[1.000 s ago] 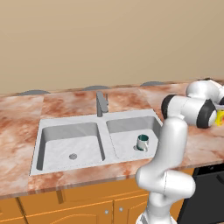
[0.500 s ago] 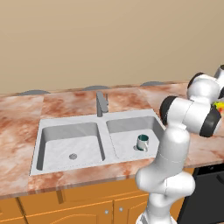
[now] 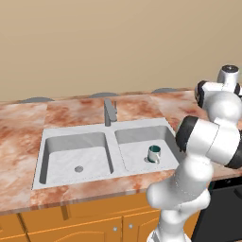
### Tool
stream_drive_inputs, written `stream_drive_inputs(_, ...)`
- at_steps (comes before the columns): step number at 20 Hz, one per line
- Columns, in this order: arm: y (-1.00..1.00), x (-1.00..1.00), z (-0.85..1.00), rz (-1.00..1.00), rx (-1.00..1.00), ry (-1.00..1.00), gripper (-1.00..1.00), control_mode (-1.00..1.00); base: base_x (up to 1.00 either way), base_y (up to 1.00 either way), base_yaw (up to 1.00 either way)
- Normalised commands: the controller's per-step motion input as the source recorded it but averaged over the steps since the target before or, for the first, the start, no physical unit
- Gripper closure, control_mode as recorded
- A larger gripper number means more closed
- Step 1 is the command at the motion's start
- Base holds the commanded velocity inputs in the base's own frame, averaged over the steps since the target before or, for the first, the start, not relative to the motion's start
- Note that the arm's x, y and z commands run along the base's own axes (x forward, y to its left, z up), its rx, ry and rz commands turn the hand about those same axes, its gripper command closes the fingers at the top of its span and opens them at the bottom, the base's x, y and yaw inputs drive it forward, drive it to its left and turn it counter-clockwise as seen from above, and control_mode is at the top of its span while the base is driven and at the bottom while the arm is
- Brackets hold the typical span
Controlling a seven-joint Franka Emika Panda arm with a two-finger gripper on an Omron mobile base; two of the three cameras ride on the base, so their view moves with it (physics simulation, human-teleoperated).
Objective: Move any existing items from the left basin to the right basin for drying. Then move the cup from the counter to the left basin of the sink for washing.
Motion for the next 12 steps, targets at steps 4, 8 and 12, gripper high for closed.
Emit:
stream_drive_inputs(4,0.65,-0.16,0.34,0.0,-0.05,0.0,1.0,-1.0,0.0,0.0,0.0)
stream_drive_inputs(8,0.67,-0.24,0.33,0.0,-0.03,0.0,1.0,-1.0,0.0,0.0,0.0)
stream_drive_inputs(12,0.72,-0.25,0.28,0.0,-0.01,0.0,1.0,-1.0,0.0,0.0,0.0)
